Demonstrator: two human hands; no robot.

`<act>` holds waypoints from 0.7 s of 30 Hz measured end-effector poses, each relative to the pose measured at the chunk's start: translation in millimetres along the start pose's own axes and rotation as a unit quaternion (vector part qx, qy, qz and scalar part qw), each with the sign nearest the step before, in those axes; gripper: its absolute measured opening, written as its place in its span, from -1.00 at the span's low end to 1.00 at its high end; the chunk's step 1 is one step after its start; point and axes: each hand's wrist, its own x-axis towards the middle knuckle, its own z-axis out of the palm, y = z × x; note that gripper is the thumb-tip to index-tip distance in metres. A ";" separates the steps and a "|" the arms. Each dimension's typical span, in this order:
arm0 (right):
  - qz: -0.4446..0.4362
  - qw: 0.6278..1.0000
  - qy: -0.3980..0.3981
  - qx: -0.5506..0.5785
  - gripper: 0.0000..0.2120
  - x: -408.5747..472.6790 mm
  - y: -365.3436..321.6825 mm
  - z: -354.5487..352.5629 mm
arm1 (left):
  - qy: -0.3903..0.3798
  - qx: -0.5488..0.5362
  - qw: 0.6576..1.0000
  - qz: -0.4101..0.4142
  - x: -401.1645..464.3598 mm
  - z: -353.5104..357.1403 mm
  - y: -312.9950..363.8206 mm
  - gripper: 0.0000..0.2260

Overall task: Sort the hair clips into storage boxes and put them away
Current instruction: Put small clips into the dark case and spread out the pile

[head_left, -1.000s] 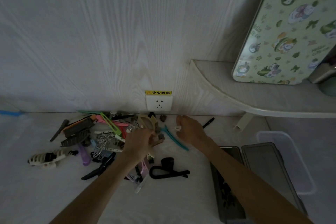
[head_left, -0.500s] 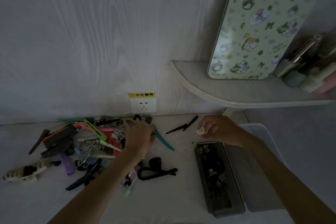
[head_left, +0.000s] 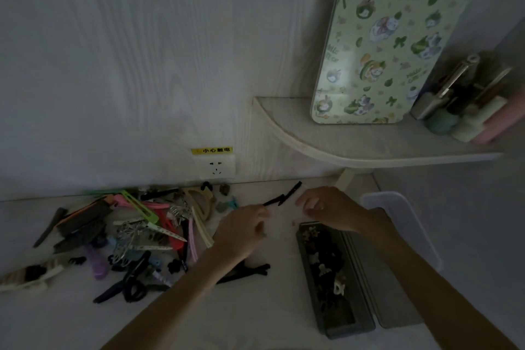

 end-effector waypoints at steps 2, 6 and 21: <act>-0.032 0.999 -0.004 0.000 -0.75 19.4 -18.3 24.0 | 0.037 0.112 0.993 -0.022 -7.3 -13.0 -33.8 -0.76; -0.089 0.996 0.022 -0.012 -0.66 62.5 -57.2 69.0 | 0.015 0.206 0.976 -0.073 -19.2 -35.8 -73.6 -0.68; -0.057 0.964 0.223 0.130 -0.80 111.4 -89.8 121.8 | 0.122 0.239 0.963 -0.010 13.3 -67.6 -88.1 -0.79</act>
